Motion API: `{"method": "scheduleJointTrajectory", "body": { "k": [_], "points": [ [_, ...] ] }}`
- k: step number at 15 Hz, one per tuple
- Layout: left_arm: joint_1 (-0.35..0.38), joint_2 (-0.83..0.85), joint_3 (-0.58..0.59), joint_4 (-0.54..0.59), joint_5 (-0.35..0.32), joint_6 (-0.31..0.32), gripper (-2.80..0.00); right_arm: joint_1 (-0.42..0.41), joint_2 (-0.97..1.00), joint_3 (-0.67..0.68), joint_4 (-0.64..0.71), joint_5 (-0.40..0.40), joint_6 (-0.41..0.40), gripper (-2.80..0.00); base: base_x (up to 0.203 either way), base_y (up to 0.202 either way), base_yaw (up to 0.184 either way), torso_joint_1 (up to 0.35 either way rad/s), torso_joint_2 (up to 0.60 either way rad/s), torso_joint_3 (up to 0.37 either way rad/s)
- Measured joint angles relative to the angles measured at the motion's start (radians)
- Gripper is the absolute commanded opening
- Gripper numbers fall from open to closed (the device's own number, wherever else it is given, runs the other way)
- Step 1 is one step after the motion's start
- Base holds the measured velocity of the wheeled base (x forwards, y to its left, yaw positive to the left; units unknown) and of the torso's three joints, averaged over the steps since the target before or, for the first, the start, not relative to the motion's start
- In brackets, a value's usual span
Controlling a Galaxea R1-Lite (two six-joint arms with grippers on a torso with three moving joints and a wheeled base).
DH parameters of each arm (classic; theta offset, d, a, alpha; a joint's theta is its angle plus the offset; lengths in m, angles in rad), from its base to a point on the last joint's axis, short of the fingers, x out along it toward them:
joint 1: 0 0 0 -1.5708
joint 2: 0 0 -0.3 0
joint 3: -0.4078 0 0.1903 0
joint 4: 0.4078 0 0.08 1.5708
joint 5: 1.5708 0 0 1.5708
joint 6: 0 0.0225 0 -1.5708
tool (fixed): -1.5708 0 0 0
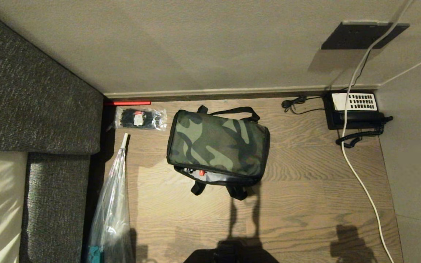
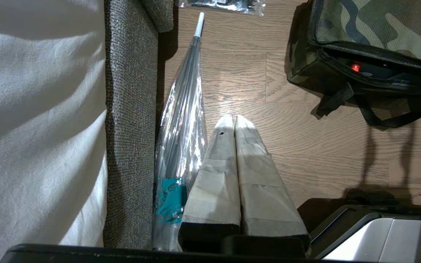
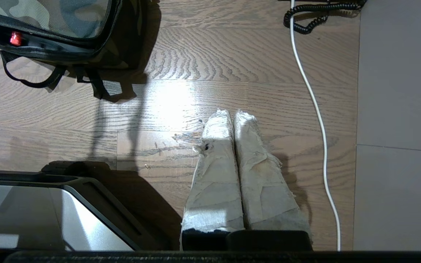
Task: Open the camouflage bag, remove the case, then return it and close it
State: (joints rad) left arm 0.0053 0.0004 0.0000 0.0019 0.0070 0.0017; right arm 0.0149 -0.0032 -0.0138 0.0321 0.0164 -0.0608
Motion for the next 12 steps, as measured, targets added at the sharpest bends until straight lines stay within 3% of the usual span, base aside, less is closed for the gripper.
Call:
{"method": "scheduleJointTrajectory", "body": {
  "k": [9,12],
  "points": [
    [0.000,0.000,0.000,0.006,-0.001,-0.005,-2.80,0.000,0.000,0.001,-0.002,0.000,0.002,-2.80,0.000,0.000,0.000,0.000,0.00,0.003],
    [0.000,0.000,0.000,0.002,-0.001,-0.012,-2.80,0.000,0.000,0.001,-0.001,0.000,0.002,-2.80,0.000,0.000,0.000,0.005,0.00,0.158]
  ]
}}
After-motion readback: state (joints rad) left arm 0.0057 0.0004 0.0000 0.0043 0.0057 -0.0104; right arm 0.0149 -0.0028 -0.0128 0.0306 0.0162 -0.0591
